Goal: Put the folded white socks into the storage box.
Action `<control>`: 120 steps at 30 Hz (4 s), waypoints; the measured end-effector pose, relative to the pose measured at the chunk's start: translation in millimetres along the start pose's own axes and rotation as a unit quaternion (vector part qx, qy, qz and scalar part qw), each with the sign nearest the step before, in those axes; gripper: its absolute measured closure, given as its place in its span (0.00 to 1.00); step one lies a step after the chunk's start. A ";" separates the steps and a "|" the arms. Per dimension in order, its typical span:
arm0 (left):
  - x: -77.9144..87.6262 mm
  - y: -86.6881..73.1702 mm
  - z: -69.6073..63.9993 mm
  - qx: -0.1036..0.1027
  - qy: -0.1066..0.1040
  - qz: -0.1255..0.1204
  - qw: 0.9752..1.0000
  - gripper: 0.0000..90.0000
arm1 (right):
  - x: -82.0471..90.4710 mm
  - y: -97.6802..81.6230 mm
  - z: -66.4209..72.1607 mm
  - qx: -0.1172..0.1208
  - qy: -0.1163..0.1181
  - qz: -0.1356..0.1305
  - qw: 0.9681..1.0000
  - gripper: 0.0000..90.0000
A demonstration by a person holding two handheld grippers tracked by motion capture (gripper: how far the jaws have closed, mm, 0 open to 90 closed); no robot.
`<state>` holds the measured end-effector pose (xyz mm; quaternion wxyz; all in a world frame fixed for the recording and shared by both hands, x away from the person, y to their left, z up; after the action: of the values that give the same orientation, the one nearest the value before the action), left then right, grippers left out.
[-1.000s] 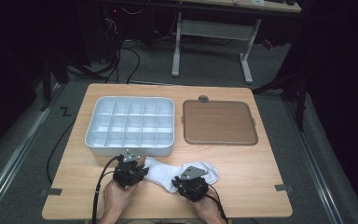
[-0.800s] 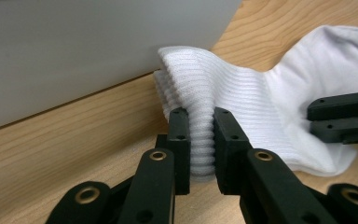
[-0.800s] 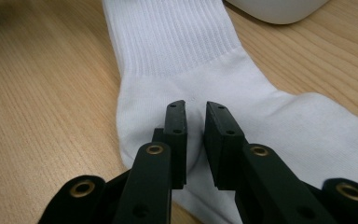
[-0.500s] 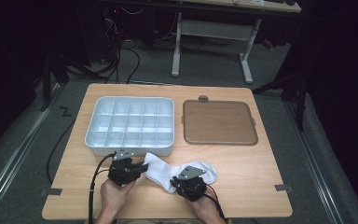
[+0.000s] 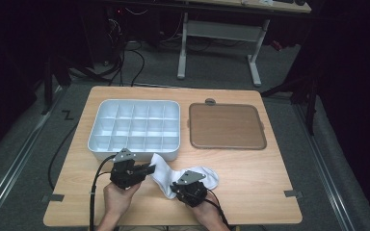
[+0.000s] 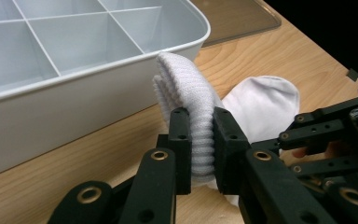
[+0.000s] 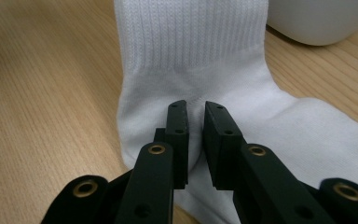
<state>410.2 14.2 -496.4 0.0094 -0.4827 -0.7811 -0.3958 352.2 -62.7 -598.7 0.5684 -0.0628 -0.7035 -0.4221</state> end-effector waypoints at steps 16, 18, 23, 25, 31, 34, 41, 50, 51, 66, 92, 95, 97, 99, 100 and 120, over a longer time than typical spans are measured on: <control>-2.6 6.4 -16.4 0.000 -0.032 0.005 0.999 0.89 | -13.6 20.3 16.1 0.009 0.008 -0.009 1.000 0.90; -3.8 6.3 -17.7 -0.004 -0.031 0.008 0.999 0.89 | -15.2 22.3 18.0 0.011 0.009 -0.010 1.000 0.90; -7.3 5.1 -18.6 -0.005 -0.031 0.015 0.999 0.89 | -18.3 27.0 21.6 0.009 0.018 -0.015 1.000 0.90; -7.7 4.7 -17.5 -0.006 -0.030 0.018 0.999 0.89 | -18.2 27.4 21.4 0.006 0.026 -0.016 1.000 0.88; -6.0 5.8 -14.5 -0.005 -0.021 0.018 1.000 0.89 | -11.5 25.1 19.8 -0.002 0.029 -0.011 1.000 0.83; -4.3 5.5 -12.8 -0.011 -0.016 0.020 1.000 0.89 | -3.3 25.0 16.5 -0.004 0.027 -0.020 0.999 0.81; -2.9 4.9 -11.2 -0.014 -0.010 0.022 1.000 0.89 | 25.2 16.9 -9.6 -0.026 -0.004 -0.033 0.999 0.76; -3.7 4.9 -11.6 -0.019 -0.006 0.025 1.000 0.89 | 50.8 -11.7 -65.9 -0.087 -0.061 -0.039 0.994 0.71; -3.9 4.7 -11.4 -0.019 -0.006 0.025 0.999 0.89 | 52.5 -14.4 -70.9 -0.096 -0.066 -0.038 0.993 0.71; -4.8 3.7 -13.6 -0.019 -0.008 0.027 0.999 0.89 | 36.8 -41.9 -93.6 -0.131 -0.051 0.002 0.990 0.86; -23.4 -16.0 -37.3 -0.052 -0.016 0.059 0.997 0.89 | 28.6 -40.9 -57.0 -0.133 -0.008 0.000 0.991 0.94; -28.4 -22.0 -39.6 -0.064 -0.013 0.067 0.996 0.89 | 28.1 -40.4 -55.7 -0.129 -0.011 0.000 0.992 0.94; -32.3 -26.4 -41.4 -0.069 -0.012 0.072 0.995 0.89 | 27.7 -40.0 -55.5 -0.129 -0.011 -0.002 0.992 0.94; -36.0 -30.1 -42.7 -0.073 -0.011 0.077 0.994 0.89 | 27.6 -40.2 -55.1 -0.131 -0.011 -0.002 0.991 0.94; -37.6 -31.7 -43.6 -0.073 -0.011 0.079 0.994 0.89 | 27.6 -40.3 -54.9 -0.131 -0.012 -0.002 0.991 0.94; -67.2 -54.9 -46.6 -0.095 0.002 0.105 0.990 0.88 | 26.7 -40.7 -55.5 -0.127 -0.015 -0.004 0.992 0.93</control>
<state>387.1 -77.4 -524.6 0.0067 -0.5604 -0.6847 -0.4660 361.3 -136.0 -597.4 0.5434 -0.1374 -0.6530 -0.5094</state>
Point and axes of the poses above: each handheld gripper's, and its own axes: x roughly backward along the jaws, y roughly out of its top, z roughly to its left, the point moved 10 cm from there along -x, roughly forward along the jaws, and after that the axes turned 14 degrees about z, right-handed, at the moved point
